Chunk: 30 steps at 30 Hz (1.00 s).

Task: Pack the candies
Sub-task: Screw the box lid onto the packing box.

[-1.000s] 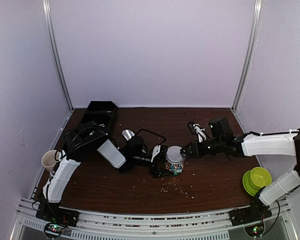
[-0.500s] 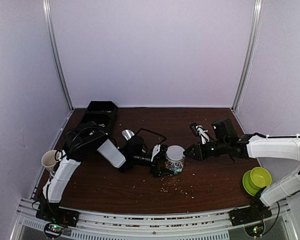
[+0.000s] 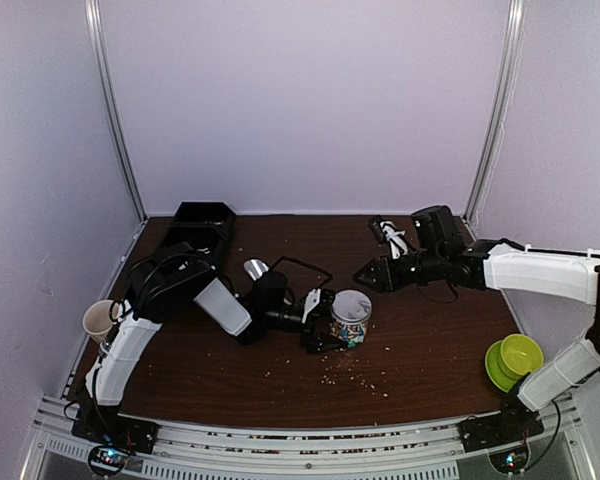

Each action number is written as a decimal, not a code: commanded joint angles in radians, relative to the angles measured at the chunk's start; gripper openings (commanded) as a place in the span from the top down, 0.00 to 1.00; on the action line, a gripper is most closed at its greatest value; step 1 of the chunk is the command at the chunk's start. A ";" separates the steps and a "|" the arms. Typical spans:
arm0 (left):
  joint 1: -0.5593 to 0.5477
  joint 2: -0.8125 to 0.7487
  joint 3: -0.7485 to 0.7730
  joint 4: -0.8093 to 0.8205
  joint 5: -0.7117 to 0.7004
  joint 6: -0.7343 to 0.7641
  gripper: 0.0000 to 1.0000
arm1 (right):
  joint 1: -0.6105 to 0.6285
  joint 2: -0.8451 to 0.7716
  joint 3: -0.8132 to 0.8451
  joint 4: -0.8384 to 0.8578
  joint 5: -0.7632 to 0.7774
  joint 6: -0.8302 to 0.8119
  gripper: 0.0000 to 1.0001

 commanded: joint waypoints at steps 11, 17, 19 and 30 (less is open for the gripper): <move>0.016 0.029 -0.016 -0.082 -0.051 0.028 0.12 | -0.008 0.190 0.119 -0.001 -0.123 -0.033 0.61; 0.017 0.029 -0.017 -0.082 -0.047 0.027 0.12 | -0.013 0.213 0.114 0.020 -0.152 -0.027 0.65; 0.017 0.029 -0.016 -0.083 -0.049 0.027 0.12 | -0.013 0.215 0.111 0.017 -0.159 -0.029 0.65; 0.016 0.030 -0.013 -0.086 -0.043 0.028 0.12 | -0.019 0.192 0.065 0.015 -0.146 -0.040 0.65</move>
